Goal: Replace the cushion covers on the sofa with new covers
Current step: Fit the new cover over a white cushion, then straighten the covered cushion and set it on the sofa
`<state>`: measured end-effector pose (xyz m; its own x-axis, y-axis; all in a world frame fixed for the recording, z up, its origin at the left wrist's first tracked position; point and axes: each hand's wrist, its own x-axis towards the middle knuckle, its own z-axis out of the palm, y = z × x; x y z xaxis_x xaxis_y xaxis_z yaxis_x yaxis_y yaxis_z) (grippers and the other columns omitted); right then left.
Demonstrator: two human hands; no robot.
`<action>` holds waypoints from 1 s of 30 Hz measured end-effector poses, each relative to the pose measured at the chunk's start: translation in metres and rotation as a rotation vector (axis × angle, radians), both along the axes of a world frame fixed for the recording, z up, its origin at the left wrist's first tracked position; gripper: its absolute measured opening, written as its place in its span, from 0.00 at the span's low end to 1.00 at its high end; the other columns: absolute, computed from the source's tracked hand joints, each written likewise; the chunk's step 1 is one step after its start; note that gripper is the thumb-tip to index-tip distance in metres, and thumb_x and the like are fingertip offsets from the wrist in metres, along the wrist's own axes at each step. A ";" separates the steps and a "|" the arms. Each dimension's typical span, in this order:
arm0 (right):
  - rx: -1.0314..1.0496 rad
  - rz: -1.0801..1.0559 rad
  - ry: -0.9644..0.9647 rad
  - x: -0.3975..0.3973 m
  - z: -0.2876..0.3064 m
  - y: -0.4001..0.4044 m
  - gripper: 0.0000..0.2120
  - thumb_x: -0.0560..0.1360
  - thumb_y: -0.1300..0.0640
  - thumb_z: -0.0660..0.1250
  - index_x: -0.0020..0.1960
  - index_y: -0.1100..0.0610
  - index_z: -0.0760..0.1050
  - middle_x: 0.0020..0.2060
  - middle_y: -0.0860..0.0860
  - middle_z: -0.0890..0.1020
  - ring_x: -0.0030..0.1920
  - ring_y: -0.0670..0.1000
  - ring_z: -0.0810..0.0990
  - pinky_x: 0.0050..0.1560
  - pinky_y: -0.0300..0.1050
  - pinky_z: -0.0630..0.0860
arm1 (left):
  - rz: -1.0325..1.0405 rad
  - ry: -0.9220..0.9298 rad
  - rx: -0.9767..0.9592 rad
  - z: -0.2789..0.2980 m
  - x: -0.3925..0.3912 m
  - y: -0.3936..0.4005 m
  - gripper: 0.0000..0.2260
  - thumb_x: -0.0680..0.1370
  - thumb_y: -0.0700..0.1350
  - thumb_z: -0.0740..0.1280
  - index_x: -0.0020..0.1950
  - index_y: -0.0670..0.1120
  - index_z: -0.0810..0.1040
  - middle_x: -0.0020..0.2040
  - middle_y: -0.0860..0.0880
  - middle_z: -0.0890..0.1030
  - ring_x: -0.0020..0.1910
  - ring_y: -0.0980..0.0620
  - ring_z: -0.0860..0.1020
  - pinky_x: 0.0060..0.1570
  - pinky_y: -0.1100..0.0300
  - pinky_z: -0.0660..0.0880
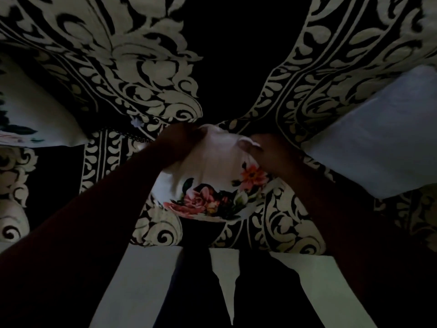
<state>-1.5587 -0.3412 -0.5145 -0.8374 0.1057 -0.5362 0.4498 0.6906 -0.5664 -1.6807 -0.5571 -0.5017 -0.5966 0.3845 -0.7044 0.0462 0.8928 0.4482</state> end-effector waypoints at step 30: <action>0.442 0.025 0.031 0.070 -0.192 -0.088 0.40 0.77 0.25 0.49 0.82 0.42 0.45 0.82 0.53 0.42 0.81 0.57 0.38 0.68 0.82 0.43 | -0.183 0.513 -0.136 -0.213 0.134 -0.049 0.40 0.79 0.72 0.48 0.84 0.51 0.45 0.84 0.45 0.43 0.82 0.42 0.41 0.75 0.29 0.45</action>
